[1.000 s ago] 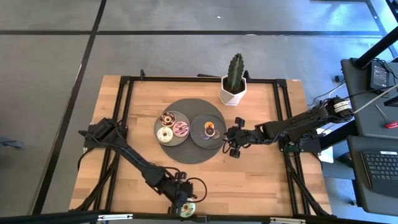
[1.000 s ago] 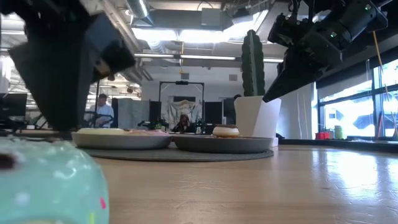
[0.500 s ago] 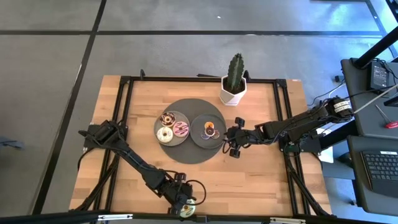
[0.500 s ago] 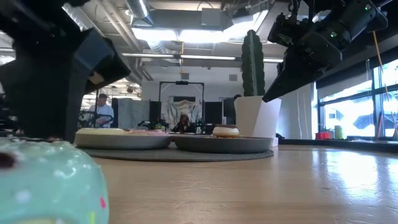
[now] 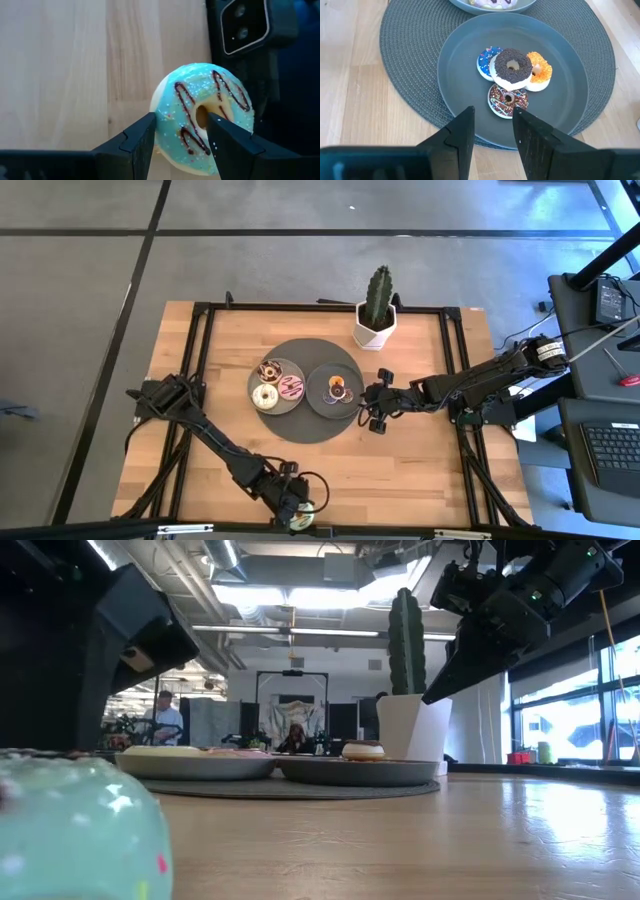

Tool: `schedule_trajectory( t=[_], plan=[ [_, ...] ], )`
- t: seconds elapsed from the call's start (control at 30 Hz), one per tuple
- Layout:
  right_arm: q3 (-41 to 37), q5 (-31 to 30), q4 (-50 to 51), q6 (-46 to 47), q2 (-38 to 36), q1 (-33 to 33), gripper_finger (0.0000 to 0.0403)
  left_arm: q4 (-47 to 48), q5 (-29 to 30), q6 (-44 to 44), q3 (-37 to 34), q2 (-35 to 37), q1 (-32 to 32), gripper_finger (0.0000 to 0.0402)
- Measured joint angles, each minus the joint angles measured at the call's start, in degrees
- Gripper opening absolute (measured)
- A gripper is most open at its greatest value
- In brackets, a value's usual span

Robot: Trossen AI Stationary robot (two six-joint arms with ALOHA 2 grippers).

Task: Pick & Place donuts
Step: Put the large green donut on the light gray plate

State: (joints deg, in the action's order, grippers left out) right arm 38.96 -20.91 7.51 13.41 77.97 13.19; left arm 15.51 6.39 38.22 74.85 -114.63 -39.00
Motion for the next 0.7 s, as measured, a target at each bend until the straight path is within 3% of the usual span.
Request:
schedule_trajectory(
  t=[0.37, 0.6, 0.7],
  plan=[
    [0.0, 0.0, 0.0, 0.0, 0.0, 0.0, 0.0135, -0.2, 1.0, -1.1, -2.1, 0.0, 0.1, 0.0135],
    [0.0, 0.0, 0.0, 0.0, 0.0, 0.0, 0.0135, 0.7, -1.7, -4.5, -1.7, 0.4, 0.5, 0.0057],
    [0.0, 0.0, -0.1, 0.0, 0.0, 0.0, 0.0135, 5.2, -2.8, -4.7, -1.6, 2.3, 1.3, 0.0016]
  ],
)
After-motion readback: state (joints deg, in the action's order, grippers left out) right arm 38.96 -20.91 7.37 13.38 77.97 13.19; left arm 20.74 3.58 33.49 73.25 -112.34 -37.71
